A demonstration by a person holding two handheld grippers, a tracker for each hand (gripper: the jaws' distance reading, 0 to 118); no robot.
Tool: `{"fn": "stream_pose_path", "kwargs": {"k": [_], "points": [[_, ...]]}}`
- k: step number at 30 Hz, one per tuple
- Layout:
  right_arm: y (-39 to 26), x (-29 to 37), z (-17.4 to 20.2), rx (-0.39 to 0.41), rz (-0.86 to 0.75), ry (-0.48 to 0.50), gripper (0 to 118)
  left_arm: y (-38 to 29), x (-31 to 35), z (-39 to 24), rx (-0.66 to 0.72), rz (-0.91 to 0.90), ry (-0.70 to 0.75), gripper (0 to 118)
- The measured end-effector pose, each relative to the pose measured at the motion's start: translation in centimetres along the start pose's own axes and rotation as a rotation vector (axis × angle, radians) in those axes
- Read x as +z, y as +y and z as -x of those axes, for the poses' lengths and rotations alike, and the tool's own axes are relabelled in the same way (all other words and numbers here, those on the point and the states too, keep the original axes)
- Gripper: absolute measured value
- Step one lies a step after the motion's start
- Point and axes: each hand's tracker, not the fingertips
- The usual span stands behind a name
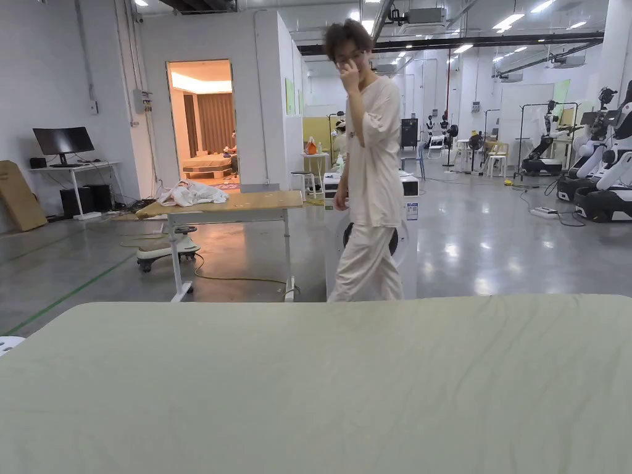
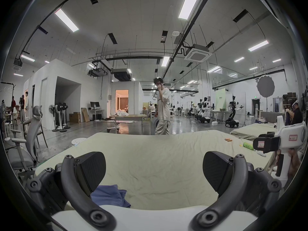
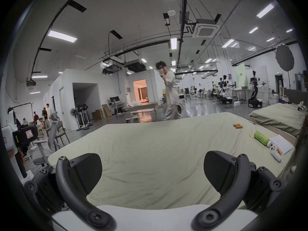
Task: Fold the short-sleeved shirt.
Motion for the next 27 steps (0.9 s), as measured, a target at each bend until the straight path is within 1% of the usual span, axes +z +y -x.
{"fn": "stream_pose_path", "kwargs": {"k": [2, 5, 7, 10, 15, 22, 24, 27], "points": [[0.1, -0.4, 0.4, -0.016, 0.021, -0.017, 118, 0.0, 0.0, 0.0, 0.005, 0.003, -0.008, 116], [0.5, -0.8, 0.8, -0.115, 0.092, -0.064, 118, -0.1, 0.0, -0.1, 0.005, 0.010, -0.008, 116], [0.6, -1.0, 0.9, -0.163, 0.123, -0.050, 118, -0.5, 0.1, 0.4, 0.010, 0.016, -0.007, 116], [1.0, -0.9, 1.2, -0.181, 0.145, -0.049, 118, -0.8, 0.2, 0.5, 0.016, 0.022, -0.004, 116], [1.4, -0.6, 1.8, -0.214, 0.171, -0.076, 118, -1.1, 0.3, 0.6, 0.016, 0.025, -0.013, 116], [1.4, -0.6, 1.2, -0.266, 0.190, -0.100, 118, -0.1, 0.0, -0.2, 0.014, 0.025, -0.018, 116], [1.5, -0.5, 1.2, -0.256, 0.184, -0.112, 118, 0.3, -0.2, -0.4, 0.018, 0.023, -0.020, 116], [1.7, -0.6, 1.3, -0.207, 0.181, -0.155, 118, 0.5, -0.2, -0.5, 0.026, 0.022, -0.015, 116]]}}
